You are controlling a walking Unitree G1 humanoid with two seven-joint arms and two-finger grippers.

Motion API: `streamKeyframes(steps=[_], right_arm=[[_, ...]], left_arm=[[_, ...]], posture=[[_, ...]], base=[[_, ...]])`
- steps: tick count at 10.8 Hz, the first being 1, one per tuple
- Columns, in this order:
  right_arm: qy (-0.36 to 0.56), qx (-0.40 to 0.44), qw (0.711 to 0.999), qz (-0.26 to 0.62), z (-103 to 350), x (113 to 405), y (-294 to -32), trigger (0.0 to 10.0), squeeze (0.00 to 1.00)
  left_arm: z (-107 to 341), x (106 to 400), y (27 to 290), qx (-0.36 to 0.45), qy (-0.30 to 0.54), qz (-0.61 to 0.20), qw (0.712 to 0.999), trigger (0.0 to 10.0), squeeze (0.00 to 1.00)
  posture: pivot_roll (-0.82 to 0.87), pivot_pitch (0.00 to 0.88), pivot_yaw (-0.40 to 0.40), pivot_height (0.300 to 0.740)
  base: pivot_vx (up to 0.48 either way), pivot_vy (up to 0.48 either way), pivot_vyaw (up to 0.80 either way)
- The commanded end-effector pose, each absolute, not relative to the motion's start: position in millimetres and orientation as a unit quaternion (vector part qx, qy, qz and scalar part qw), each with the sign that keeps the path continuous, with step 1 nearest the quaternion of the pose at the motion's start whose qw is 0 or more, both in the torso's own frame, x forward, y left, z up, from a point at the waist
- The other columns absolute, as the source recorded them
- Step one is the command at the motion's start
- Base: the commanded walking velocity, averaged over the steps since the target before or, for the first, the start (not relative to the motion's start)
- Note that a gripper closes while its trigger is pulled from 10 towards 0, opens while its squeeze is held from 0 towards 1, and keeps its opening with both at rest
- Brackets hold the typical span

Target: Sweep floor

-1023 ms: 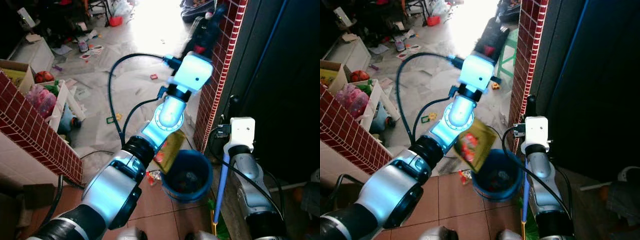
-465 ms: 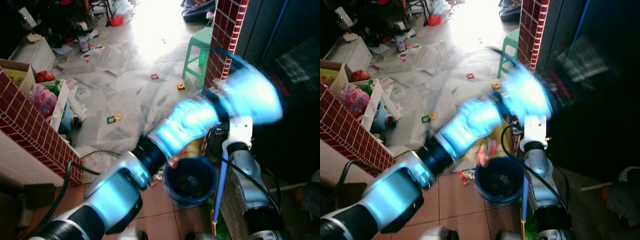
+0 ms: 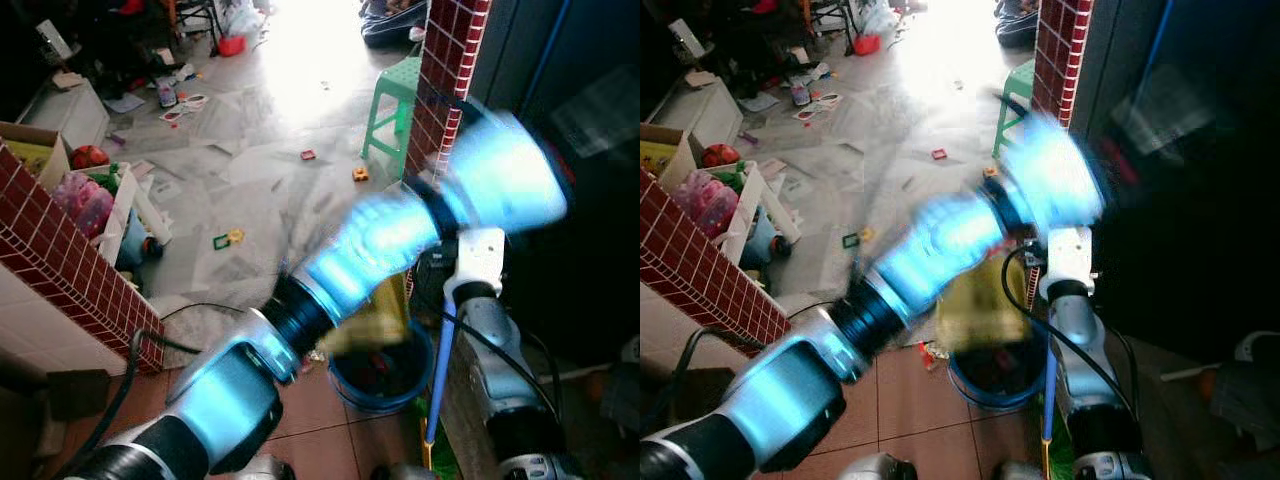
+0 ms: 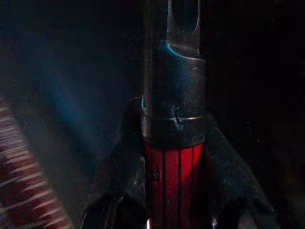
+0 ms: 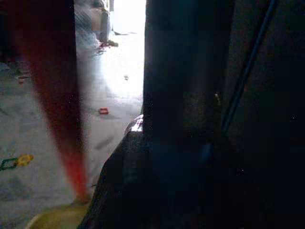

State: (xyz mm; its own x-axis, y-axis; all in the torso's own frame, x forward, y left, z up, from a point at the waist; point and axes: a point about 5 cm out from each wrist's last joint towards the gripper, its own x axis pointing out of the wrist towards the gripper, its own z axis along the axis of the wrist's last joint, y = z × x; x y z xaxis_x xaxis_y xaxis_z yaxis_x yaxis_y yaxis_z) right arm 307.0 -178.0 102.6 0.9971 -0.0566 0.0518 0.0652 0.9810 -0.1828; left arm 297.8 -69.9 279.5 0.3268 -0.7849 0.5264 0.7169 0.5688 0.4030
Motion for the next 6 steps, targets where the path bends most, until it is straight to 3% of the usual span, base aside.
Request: streamKeyframes(steps=[1, 4, 6], right_arm=[[-0.041, -0.092, 0.995, -0.021, 111, 312, -174, 10.0, 0.0], [-0.029, -0.085, 0.996, -0.001, 106, 314, -170, 10.0, 0.0], [-0.025, -0.083, 0.996, 0.011, 105, 316, -168, 10.0, 0.0]], left_arm=[[327, 288, -74, -0.034, -0.411, -0.413, 0.812, 10.0, 0.0], [384, 330, 8, -0.027, -0.475, -0.231, 0.849, 10.0, 0.0], [391, 347, 51, 0.024, -0.479, -0.13, 0.868, 10.0, 0.0]], posture=[[-0.11, 0.0, 0.065, 0.74], [-0.08, 0.0, 0.043, 0.74], [-0.06, 0.0, 0.033, 0.74]], base=[[0.0, 0.0, 0.0], [0.0, 0.0, 0.0], [0.0, 0.0, 0.0]])
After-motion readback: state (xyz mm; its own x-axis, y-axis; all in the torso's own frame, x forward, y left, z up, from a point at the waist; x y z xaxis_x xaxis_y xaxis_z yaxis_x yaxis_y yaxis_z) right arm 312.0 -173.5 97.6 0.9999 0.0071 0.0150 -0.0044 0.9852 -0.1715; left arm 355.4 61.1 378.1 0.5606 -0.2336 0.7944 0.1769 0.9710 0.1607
